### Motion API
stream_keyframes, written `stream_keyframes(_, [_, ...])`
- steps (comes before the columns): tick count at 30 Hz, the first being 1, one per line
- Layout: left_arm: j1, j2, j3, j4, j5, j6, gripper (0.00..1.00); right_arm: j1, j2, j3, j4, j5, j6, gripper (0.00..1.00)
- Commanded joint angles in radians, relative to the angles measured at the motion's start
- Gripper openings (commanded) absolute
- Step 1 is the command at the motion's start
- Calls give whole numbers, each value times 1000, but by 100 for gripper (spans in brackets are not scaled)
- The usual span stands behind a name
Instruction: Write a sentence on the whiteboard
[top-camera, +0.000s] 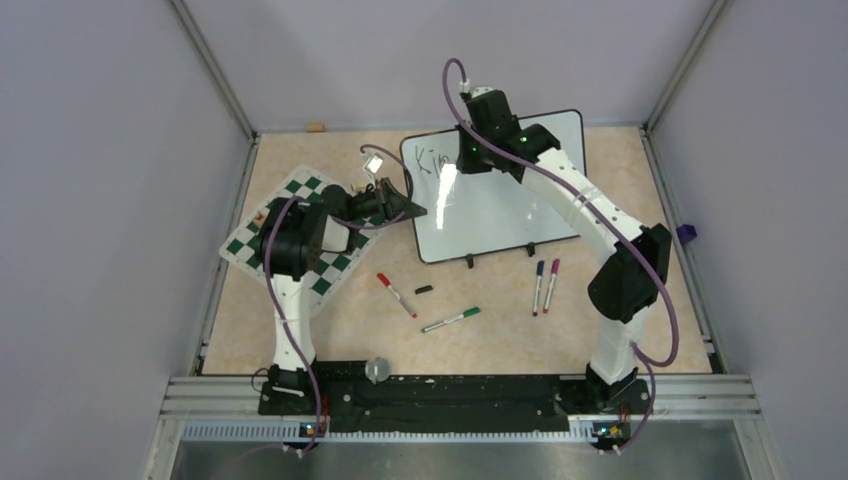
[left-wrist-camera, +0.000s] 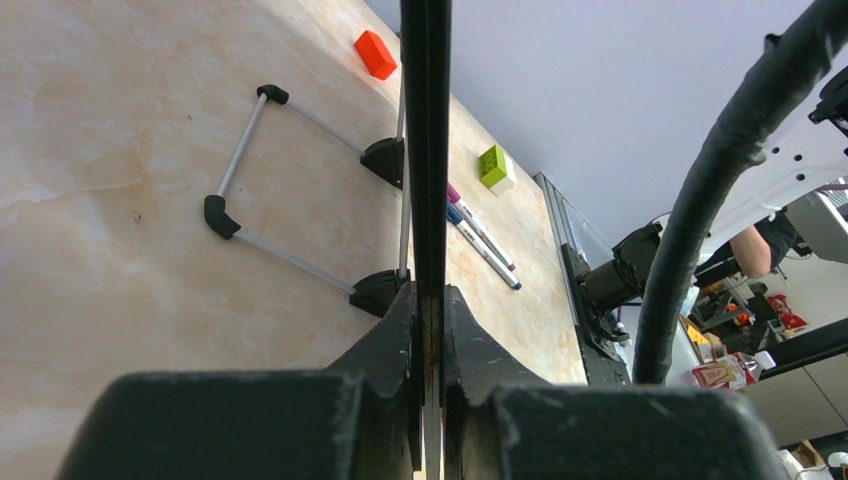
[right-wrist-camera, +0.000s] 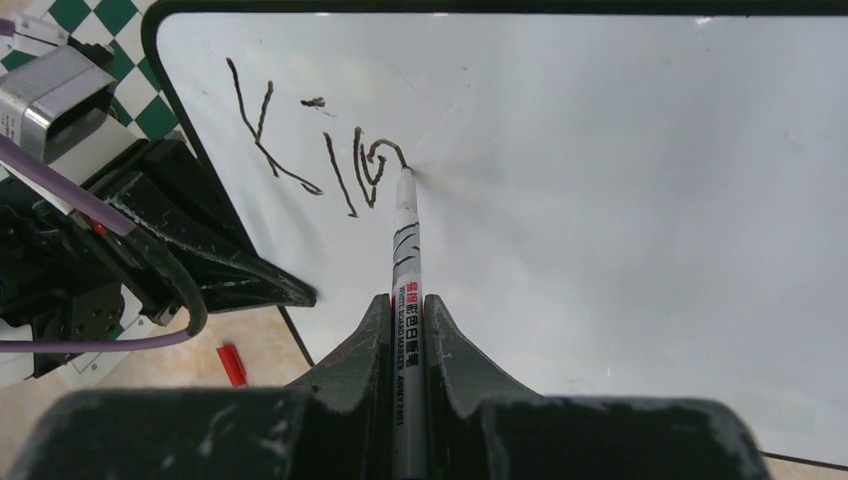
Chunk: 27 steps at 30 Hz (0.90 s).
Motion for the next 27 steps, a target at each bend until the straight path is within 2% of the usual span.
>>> stream_keyframes(1, [-17, -27, 19, 88, 90, 4, 0, -19, -41, -56, -10, 27, -5, 0])
stream_keyframes(9, [-17, -24, 23, 88, 91, 1, 0, -19, -59, -87, -3, 12, 2, 0])
stream_keyframes(16, [-17, -28, 18, 88, 93, 0, 0, -20, -90, 6, -22, -9, -5, 0])
stream_keyframes(27, [-17, -29, 19, 88, 92, -4, 0, -19, -96, -19, 57, -97, -17, 0])
